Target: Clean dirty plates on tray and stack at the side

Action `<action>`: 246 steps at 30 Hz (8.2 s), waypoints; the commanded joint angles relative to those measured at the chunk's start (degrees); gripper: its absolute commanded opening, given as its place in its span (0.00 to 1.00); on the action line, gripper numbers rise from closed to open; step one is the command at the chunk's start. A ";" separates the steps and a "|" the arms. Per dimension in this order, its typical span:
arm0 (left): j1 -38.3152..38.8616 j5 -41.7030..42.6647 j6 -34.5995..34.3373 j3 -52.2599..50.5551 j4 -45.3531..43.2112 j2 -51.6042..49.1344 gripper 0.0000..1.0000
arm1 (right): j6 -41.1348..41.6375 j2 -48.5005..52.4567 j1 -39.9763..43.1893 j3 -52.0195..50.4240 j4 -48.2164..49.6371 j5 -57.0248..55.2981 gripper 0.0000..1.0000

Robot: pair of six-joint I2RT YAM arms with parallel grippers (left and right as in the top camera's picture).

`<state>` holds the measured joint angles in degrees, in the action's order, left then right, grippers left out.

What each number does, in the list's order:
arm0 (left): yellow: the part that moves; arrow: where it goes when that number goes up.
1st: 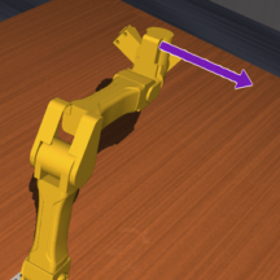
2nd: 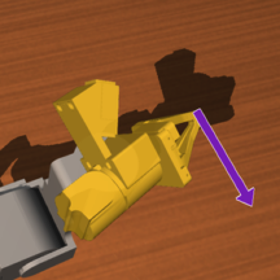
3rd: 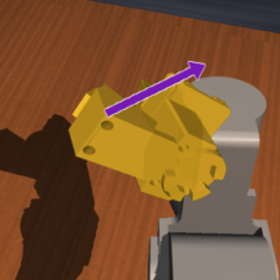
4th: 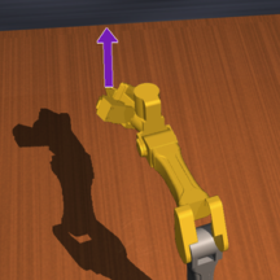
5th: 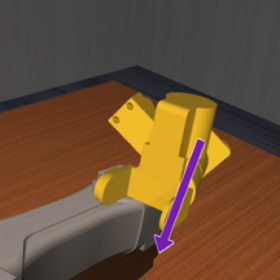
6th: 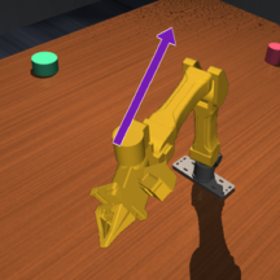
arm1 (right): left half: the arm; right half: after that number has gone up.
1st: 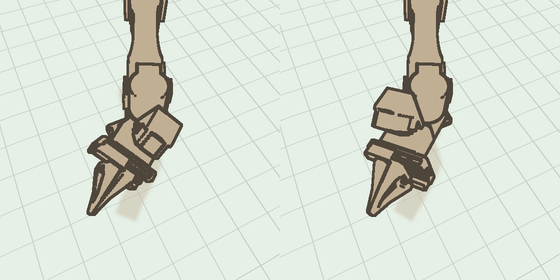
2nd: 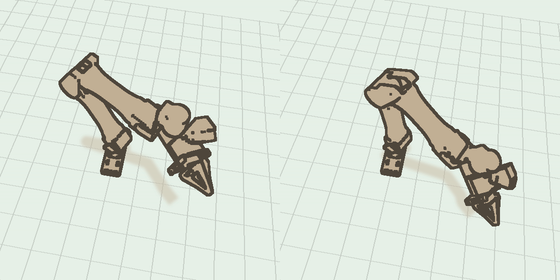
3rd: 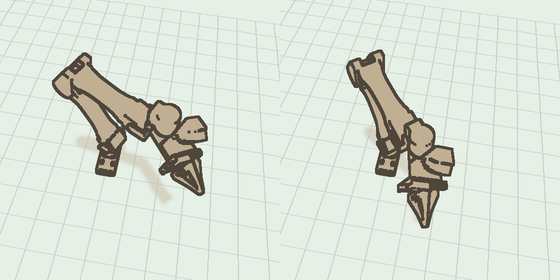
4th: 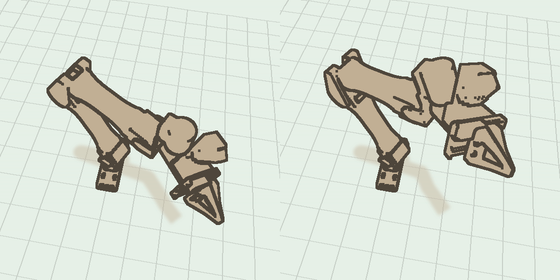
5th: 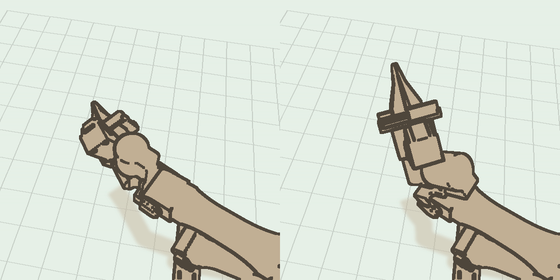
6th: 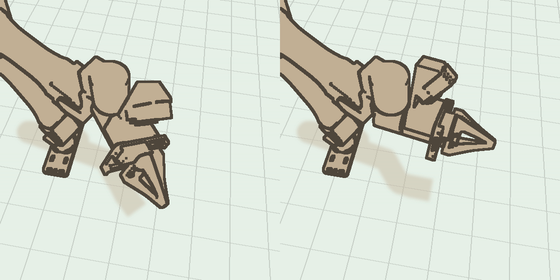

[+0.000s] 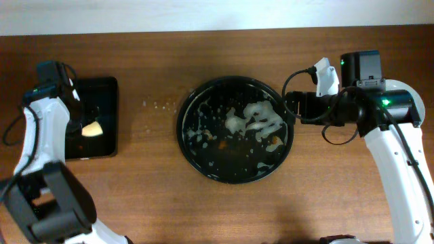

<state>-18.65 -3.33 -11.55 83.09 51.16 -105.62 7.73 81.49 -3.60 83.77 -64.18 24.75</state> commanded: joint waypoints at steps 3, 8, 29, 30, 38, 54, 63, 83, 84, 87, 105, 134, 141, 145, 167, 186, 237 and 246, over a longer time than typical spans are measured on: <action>-0.66 -2.08 7.76 -0.61 -4.02 -7.26 0.45 | -0.17 0.31 -0.57 0.13 -0.46 -1.66 0.99; -0.74 -1.51 7.78 0.09 -4.96 -8.17 0.41 | -0.20 0.31 -0.57 0.13 -1.03 -1.68 0.99; 0.81 3.19 10.95 -8.37 -22.32 -8.15 0.00 | 0.26 0.31 -0.52 0.13 -2.05 -1.68 0.99; 1.31 3.19 11.43 -8.37 -22.45 -8.15 0.01 | 0.26 0.31 -0.52 0.13 -2.03 -1.68 0.99; 2.05 8.74 12.17 -4.66 -12.94 -1.70 0.43 | -0.15 0.22 -0.52 0.15 -1.77 -1.70 0.99; 9.16 19.02 11.56 -2.78 7.58 41.38 0.99 | -4.11 -17.77 -6.95 0.68 -0.02 -1.44 0.99; 9.14 18.99 11.56 -2.80 8.35 42.86 1.00 | -4.09 -15.80 -6.95 0.68 -0.42 -1.40 0.99; 9.14 18.99 11.56 -2.78 8.35 42.86 0.99 | -26.80 -33.29 -4.94 -12.61 10.08 -7.67 0.99; 9.14 18.99 11.56 -2.78 8.35 42.86 0.99 | -26.77 -35.50 -4.15 -16.31 12.72 -7.63 0.99; 9.11 18.99 11.56 -2.78 8.35 42.86 0.99 | -26.32 -43.21 -1.73 -28.94 19.45 -7.37 0.99; 9.11 18.99 11.56 -2.78 8.35 42.86 0.99 | -16.59 -81.31 7.43 -74.47 39.30 -7.45 0.99; 9.14 18.99 11.56 -2.78 8.35 42.86 0.99 | -11.50 -81.24 7.32 -83.45 61.42 -7.28 0.99; 11.54 18.53 11.61 -2.80 9.01 43.54 0.99 | -11.50 -81.24 7.32 -83.45 61.42 -7.28 0.99; 12.87 11.74 12.46 -4.52 6.88 46.27 0.99 | -11.50 -81.24 7.32 -83.45 61.42 -7.28 0.99; 14.36 1.57 12.44 -69.40 -40.44 104.61 0.99 | -11.50 -81.24 7.32 -83.45 61.42 -7.28 0.99; 14.49 -0.81 12.44 -82.62 -48.57 105.35 0.99 | -11.50 -81.24 7.32 -83.45 61.42 -7.28 0.99; 14.49 -0.79 12.46 -82.58 -46.77 105.28 0.99 | -11.50 -81.24 7.32 -83.45 61.42 -7.28 0.99; 14.49 -0.76 12.46 -82.58 -46.77 105.28 0.99 | -11.50 -81.24 7.32 -83.45 61.42 -7.28 0.99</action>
<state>-4.27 -3.49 0.25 0.62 4.14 -0.73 -4.49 0.69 3.44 0.84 -2.90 17.78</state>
